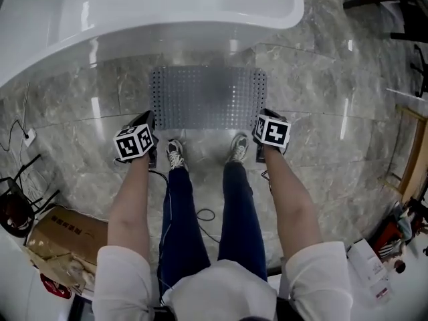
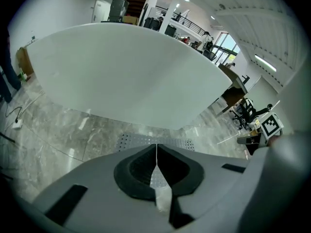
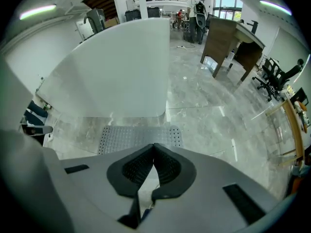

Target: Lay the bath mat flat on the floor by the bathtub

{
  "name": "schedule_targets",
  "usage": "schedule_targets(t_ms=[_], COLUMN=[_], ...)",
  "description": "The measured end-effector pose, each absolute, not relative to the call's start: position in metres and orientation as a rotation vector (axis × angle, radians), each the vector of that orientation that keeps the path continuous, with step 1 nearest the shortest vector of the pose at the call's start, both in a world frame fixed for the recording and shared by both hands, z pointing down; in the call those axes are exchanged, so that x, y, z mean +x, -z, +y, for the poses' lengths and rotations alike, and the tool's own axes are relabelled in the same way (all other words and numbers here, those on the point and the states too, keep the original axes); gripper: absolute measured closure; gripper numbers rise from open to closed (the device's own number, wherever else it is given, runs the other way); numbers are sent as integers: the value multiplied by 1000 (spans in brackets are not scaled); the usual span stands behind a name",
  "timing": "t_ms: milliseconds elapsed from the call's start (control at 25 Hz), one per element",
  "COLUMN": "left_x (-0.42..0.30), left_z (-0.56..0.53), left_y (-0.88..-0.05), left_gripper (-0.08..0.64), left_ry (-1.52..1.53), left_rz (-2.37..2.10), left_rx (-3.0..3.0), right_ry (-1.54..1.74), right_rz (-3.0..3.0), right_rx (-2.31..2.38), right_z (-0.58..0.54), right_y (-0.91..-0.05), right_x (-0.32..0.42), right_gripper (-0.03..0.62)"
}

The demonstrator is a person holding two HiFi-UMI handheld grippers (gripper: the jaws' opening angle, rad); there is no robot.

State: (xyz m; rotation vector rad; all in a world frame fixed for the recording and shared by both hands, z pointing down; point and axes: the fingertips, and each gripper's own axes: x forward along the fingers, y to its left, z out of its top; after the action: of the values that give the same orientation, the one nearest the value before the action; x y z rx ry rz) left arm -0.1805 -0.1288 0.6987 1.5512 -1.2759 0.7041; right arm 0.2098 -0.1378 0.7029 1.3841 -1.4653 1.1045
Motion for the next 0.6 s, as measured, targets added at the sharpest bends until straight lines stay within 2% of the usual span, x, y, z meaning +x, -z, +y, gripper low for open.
schedule_targets(t_ms=[600], left_x=[-133], left_z=[-137], left_y=[-545], left_gripper=[522], left_ry=[-611], left_rz=[-1266], left_rx=[1693], right_ry=[-1022], right_rz=[-1630], right_rx=[1438], right_z=[-125], right_y=[-548], right_x=[186], right_gripper=[561])
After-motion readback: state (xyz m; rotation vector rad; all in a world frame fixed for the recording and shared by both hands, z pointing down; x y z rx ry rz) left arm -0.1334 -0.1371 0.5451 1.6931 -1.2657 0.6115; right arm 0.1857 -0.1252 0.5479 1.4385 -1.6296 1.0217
